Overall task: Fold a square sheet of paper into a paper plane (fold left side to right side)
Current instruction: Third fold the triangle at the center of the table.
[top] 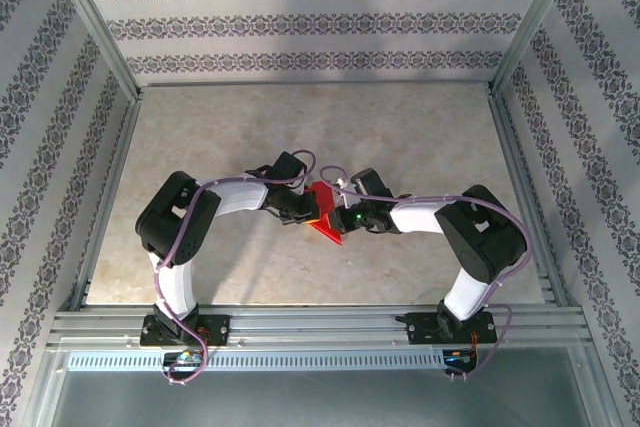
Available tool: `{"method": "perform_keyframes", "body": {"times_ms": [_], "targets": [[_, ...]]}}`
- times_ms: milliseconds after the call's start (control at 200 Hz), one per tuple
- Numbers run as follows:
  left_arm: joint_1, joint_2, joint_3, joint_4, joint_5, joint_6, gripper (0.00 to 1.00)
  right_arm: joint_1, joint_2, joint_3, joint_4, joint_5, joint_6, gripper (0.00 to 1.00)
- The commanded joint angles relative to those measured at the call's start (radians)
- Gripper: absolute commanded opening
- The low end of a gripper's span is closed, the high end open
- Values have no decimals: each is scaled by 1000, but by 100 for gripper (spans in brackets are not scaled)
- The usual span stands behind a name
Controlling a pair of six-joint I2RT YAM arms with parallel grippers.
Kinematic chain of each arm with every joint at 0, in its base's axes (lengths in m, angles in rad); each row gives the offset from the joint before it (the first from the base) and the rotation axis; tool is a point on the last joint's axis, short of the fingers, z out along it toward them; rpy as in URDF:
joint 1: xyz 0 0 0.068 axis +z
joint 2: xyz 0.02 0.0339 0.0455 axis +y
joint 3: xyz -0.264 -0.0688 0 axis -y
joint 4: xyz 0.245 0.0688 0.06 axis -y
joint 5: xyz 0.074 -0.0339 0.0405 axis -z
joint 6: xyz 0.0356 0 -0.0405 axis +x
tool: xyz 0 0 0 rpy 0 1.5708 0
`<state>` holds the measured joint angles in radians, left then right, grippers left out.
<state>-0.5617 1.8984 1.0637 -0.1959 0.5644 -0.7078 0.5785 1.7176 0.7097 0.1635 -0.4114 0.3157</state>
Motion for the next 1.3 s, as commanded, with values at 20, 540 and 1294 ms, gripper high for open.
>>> {"method": "perform_keyframes", "body": {"times_ms": [20, 540, 1294], "targets": [[-9, 30, -19, -19, -37, 27, 5, 9, 46, -12, -102, 39, -12, 13], [-9, 45, -34, -48, -74, 42, 4, -16, -6, 52, -130, 17, 7, 25], [-9, 38, -22, -54, -81, 42, 4, -73, -223, 34, -334, -305, 241, 0]]}}
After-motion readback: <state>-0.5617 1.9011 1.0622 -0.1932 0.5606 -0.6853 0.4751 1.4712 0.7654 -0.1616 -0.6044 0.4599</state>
